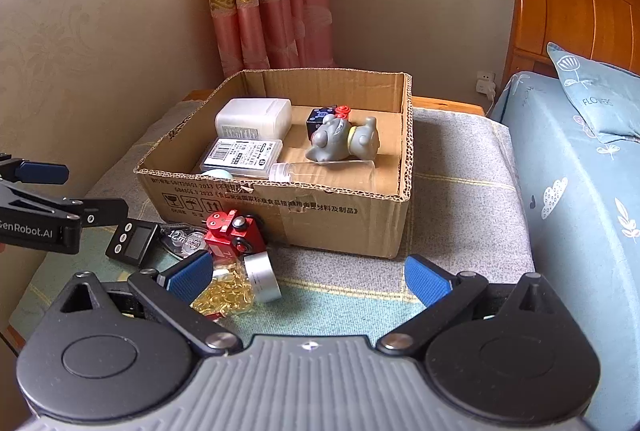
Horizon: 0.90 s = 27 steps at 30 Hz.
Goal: Organize rigid objects
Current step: 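Move the right gripper to the gold capsule bottle while the left approaches the black timer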
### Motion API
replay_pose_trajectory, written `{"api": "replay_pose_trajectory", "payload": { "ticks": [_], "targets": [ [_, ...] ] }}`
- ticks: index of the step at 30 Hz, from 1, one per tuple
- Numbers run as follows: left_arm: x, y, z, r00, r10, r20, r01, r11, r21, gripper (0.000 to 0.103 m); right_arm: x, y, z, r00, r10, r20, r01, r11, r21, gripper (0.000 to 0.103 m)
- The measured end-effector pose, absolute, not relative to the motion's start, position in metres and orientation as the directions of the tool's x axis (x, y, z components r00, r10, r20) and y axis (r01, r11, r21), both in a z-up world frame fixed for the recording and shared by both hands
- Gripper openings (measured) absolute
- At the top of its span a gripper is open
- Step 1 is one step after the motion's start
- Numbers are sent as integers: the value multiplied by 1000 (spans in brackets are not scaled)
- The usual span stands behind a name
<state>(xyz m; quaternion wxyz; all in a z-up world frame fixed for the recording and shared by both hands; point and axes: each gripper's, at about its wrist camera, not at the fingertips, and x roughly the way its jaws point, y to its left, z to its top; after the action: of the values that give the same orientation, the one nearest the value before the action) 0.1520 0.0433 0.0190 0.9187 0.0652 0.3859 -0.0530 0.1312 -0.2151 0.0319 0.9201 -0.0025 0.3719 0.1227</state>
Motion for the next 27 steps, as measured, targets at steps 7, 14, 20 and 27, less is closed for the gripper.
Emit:
{"api": "replay_pose_trajectory", "payload": {
  "ticks": [7, 14, 20, 27],
  "targets": [
    [137, 64, -8, 659, -12, -752, 76, 996, 50, 100, 127, -206, 15, 661, 301, -688, -298, 946, 128, 103],
    [134, 80, -32, 623, -26, -782, 52, 999, 9, 100, 143, -181, -8, 593, 371, -715, -375, 913, 163, 103],
    [132, 89, -50, 596, -45, -802, 59, 998, -13, 100, 165, -164, -19, 569, 382, -728, -368, 910, 191, 103],
    [134, 103, -60, 583, -74, -809, 53, 997, -53, 100, 158, -153, -17, 501, 397, -769, -369, 902, 225, 103]
  ]
}}
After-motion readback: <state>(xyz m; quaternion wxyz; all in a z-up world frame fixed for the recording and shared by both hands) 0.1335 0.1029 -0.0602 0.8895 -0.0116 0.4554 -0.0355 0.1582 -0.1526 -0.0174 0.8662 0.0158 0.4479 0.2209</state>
